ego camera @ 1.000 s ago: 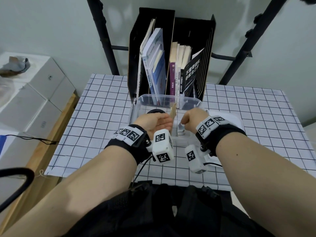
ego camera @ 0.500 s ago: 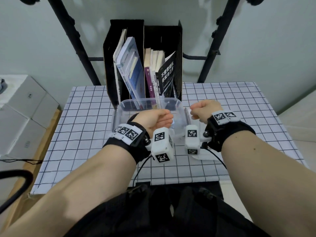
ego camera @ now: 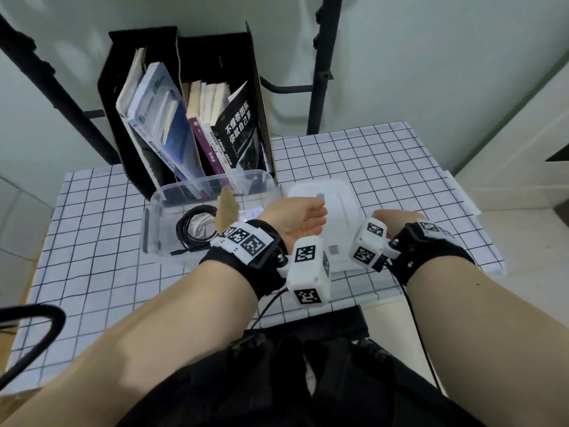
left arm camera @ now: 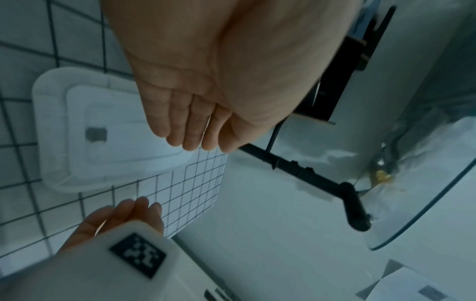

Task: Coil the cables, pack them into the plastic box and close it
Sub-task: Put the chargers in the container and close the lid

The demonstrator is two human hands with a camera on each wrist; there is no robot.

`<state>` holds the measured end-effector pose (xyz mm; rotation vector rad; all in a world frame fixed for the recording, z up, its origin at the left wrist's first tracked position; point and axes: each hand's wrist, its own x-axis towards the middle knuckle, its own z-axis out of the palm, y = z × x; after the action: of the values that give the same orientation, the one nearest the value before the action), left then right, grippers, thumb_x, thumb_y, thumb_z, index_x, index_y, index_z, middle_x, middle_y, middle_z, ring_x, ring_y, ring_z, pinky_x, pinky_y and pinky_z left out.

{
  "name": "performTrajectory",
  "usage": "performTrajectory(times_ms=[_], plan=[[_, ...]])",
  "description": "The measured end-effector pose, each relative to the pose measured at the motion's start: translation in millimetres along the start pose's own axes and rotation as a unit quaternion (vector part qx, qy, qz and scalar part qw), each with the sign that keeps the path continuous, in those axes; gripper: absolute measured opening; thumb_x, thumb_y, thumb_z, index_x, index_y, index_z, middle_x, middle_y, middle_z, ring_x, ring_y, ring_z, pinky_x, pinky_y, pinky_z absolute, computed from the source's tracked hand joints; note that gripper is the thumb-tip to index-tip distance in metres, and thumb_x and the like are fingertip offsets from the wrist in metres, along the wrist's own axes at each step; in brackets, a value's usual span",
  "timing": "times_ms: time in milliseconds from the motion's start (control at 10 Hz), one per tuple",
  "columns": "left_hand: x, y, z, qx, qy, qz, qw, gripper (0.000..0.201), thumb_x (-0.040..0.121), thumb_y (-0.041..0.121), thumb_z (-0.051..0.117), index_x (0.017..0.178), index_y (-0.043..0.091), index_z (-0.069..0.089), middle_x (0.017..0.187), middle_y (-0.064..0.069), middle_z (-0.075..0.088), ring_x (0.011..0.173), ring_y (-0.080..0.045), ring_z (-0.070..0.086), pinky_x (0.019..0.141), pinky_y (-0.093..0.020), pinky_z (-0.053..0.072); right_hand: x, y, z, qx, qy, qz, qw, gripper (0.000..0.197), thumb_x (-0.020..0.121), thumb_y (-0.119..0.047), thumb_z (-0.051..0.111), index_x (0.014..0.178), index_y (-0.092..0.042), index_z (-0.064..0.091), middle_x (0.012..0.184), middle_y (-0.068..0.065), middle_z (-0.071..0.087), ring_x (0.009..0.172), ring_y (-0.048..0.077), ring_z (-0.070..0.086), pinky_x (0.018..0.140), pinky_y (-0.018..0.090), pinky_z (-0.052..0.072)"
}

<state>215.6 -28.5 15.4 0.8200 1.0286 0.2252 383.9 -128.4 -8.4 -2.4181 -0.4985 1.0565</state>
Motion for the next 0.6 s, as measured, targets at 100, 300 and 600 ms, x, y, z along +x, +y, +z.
performTrajectory(times_ms=[100,300,600], plan=[[8,-10,14,0.007,0.005,-0.028,1.0,0.011,0.092,0.008,0.057,0.101,0.002,0.059,0.089,-0.01,0.058,0.076,-0.016,0.056,0.078,-0.028,0.049,9,11,-9,-0.004,-0.007,0.034,0.999,0.02,0.086,-0.023,0.057,0.106,-0.021,0.061,0.094,0.004,0.065,0.077,0.02,0.059,0.048,0.02,0.032],[25,-27,24,0.045,0.047,-0.077,0.995,0.023,0.092,0.005,0.053,0.074,0.016,0.043,0.076,-0.005,0.038,0.064,-0.017,0.035,0.064,-0.027,0.04,13,27,-14,-0.06,0.004,0.004,0.998,0.032,0.093,-0.017,0.054,0.124,-0.021,0.051,0.096,-0.001,0.062,0.078,0.017,0.054,0.062,0.017,0.037],[45,-45,27,0.137,0.141,-0.094,0.976,0.049,0.093,0.021,0.057,0.134,-0.003,0.044,0.087,-0.026,0.065,0.075,-0.029,0.065,0.094,-0.04,0.044,31,34,-12,-0.016,-0.008,0.069,0.997,0.044,0.093,-0.016,0.054,0.136,-0.019,0.045,0.129,0.007,0.058,0.104,0.025,0.057,0.082,0.023,0.04]])
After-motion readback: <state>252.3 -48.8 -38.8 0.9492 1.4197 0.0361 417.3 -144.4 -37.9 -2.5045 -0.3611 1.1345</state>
